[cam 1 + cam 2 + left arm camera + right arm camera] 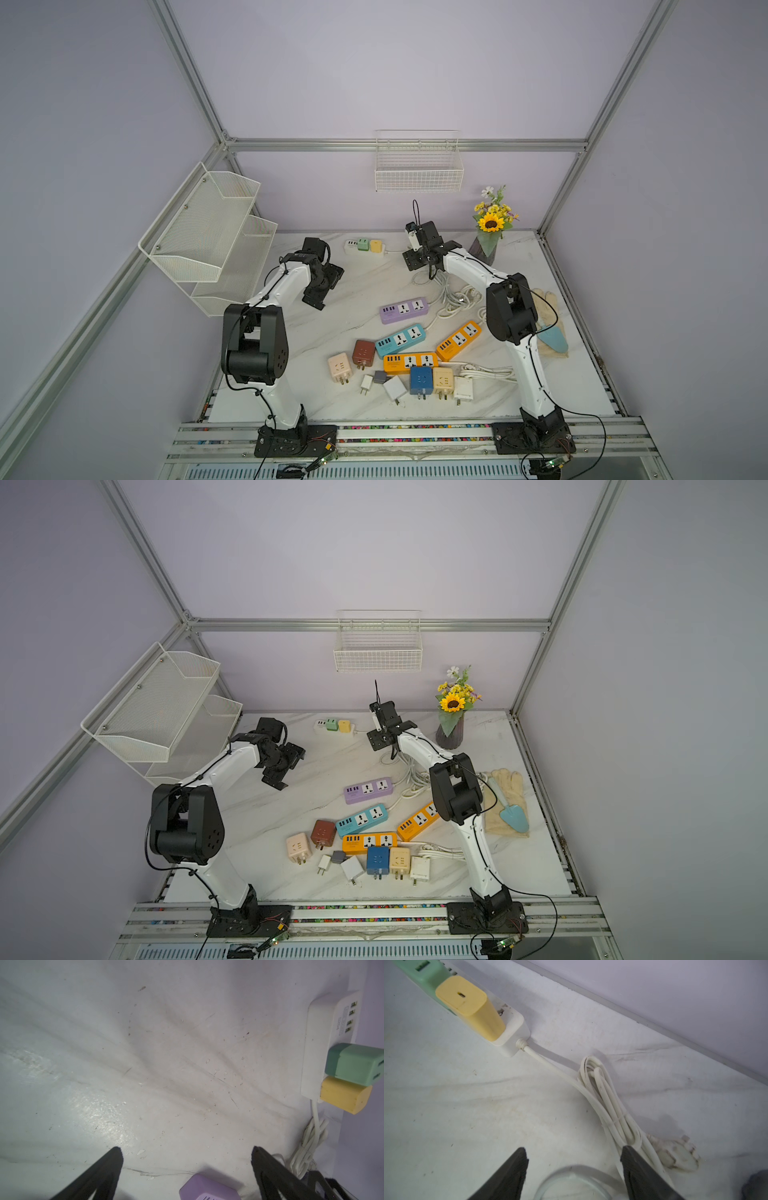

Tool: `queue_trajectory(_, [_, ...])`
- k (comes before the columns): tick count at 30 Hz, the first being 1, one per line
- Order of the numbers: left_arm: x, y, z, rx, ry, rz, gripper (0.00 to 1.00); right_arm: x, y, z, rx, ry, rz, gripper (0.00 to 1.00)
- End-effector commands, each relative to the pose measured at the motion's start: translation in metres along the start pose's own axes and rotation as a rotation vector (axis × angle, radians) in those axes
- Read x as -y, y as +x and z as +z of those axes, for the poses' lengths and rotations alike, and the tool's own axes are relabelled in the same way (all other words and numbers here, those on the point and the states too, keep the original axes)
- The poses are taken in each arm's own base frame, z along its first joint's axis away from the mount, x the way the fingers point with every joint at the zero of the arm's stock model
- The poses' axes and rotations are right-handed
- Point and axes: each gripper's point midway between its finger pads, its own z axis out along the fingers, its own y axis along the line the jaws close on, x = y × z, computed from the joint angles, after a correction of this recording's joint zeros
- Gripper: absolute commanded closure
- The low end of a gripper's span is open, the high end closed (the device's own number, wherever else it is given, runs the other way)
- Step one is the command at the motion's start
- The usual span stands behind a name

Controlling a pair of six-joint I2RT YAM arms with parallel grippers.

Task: Pull the plug off the socket
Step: Move the socket to the center of the board.

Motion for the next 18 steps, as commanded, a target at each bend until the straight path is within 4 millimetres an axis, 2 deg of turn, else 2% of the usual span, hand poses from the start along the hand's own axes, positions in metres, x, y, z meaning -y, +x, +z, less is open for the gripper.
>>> queue_trajectory(1, [0.025, 0.008, -0.011, -0.021, 0.079, 0.110, 0.01, 0.005, 0.001, 0.026, 0.002, 0.019, -0.066, 0.23])
queue_trajectory(8, [0.021, 0.018, -0.014, -0.039, 0.082, 0.125, 0.01, 0.005, 0.020, 0.060, -0.046, 0.031, -0.089, 0.22])
queue_trajectory(10, [0.019, 0.018, -0.015, -0.039, 0.077, 0.125, 0.01, 0.000, 0.027, 0.066, -0.055, -0.002, -0.108, 0.26])
queue_trajectory(11, [0.017, 0.019, -0.015, -0.040, 0.072, 0.124, 0.01, -0.003, 0.029, 0.068, -0.059, -0.018, -0.116, 0.31])
queue_trajectory(15, [0.014, 0.020, -0.015, -0.041, 0.066, 0.125, 0.02, -0.017, 0.032, 0.072, -0.050, -0.090, -0.167, 0.63])
queue_trajectory(18, [0.011, 0.021, -0.014, -0.043, 0.059, 0.124, 0.03, -0.025, 0.027, 0.073, -0.024, -0.096, -0.210, 0.70])
